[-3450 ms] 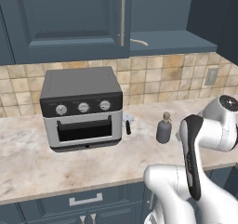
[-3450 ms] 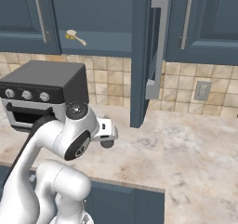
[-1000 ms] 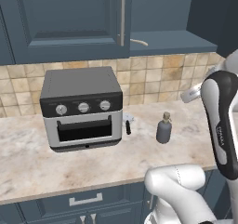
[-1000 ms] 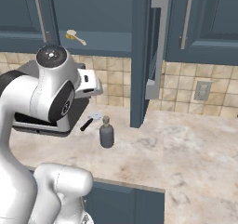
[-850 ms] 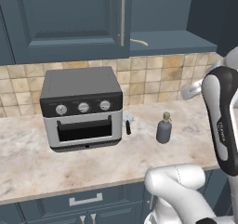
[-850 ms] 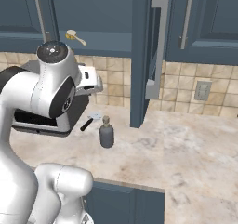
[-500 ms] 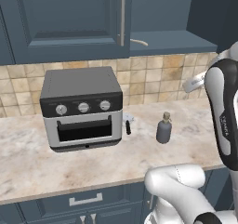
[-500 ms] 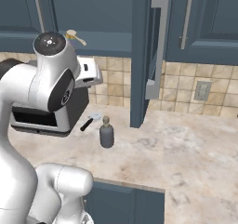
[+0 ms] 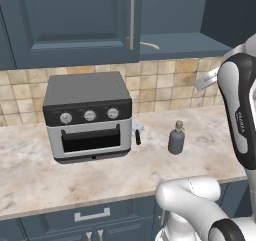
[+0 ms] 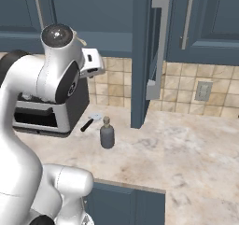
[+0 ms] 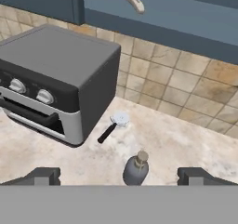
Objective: Pick the dish brush and soap dispenser from the cabinet and place them on the counter.
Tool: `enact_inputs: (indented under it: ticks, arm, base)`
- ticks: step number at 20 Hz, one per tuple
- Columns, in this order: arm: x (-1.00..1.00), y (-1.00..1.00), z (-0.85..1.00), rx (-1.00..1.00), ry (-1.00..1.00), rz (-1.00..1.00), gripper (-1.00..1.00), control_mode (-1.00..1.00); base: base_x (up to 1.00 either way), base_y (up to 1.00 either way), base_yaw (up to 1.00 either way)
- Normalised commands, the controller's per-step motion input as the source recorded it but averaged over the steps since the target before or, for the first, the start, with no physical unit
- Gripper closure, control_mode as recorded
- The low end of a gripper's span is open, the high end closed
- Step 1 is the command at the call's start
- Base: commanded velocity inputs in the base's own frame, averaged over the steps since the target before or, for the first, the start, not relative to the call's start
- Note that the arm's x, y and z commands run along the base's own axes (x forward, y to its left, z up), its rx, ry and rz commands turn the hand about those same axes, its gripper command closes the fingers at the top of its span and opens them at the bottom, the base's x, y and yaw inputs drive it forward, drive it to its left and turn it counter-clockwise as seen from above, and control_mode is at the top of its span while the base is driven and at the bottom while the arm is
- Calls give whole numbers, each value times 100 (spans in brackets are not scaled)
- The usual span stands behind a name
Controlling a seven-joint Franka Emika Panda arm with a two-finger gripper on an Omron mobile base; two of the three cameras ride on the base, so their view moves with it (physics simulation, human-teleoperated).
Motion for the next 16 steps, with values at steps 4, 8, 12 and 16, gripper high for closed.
enact_inputs:
  ticks: [4,8,12,16]
  arm:
    - [21,2,27,0,-8,1,-100,-100]
    - [13,6,29,0,-1,1,-100,-100]
    - [12,8,29,0,0,1,-100,-100]
    - [31,5,15,0,-1,0,-100,-100]
  base:
    - [0,0,0]
    - [0,0,0]
    - [0,0,0]
    - [0,0,0]
